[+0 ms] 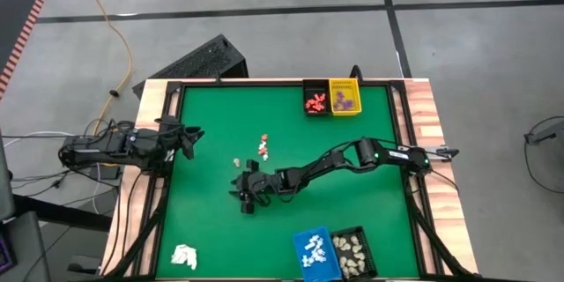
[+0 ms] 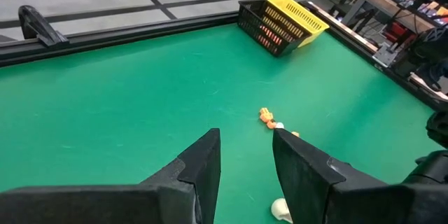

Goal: Sort Halloween decoration
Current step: Put the white skull toy into the bottom black basket

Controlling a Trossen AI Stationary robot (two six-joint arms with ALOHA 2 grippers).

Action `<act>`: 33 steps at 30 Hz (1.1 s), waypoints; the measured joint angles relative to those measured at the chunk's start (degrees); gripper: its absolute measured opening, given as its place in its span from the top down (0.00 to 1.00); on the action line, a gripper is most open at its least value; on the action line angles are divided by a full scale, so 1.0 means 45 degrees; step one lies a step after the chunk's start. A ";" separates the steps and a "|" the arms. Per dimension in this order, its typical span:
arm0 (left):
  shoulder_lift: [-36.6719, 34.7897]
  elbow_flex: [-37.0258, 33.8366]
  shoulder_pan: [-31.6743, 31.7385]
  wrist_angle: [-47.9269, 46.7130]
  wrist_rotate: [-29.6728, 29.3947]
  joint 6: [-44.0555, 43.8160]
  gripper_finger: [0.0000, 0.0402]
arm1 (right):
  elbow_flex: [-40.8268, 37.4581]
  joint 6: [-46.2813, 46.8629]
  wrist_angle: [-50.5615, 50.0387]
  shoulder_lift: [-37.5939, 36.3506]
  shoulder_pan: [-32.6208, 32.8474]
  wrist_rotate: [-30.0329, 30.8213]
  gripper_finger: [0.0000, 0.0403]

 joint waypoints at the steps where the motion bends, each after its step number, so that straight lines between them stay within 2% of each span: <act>1: -0.0002 0.0000 -0.0002 0.0000 0.0000 0.0000 0.70 | -0.0024 0.0000 0.0031 0.0000 0.0000 0.0005 0.59; 14: -0.0002 0.0000 0.0000 0.0005 -0.0219 -0.0015 0.70 | -0.0044 0.0012 -0.0156 -0.0022 -0.0010 0.0126 0.97; 22: 0.0000 0.0000 -0.0005 0.0005 -0.0215 -0.0039 0.70 | -0.0107 -0.0295 -0.0339 -0.0513 0.0024 0.0049 1.00; 33: -0.0003 0.0000 -0.0001 0.0000 -0.0217 -0.0039 0.70 | -0.0112 -0.1597 -0.0771 -0.2372 0.0122 0.0010 1.00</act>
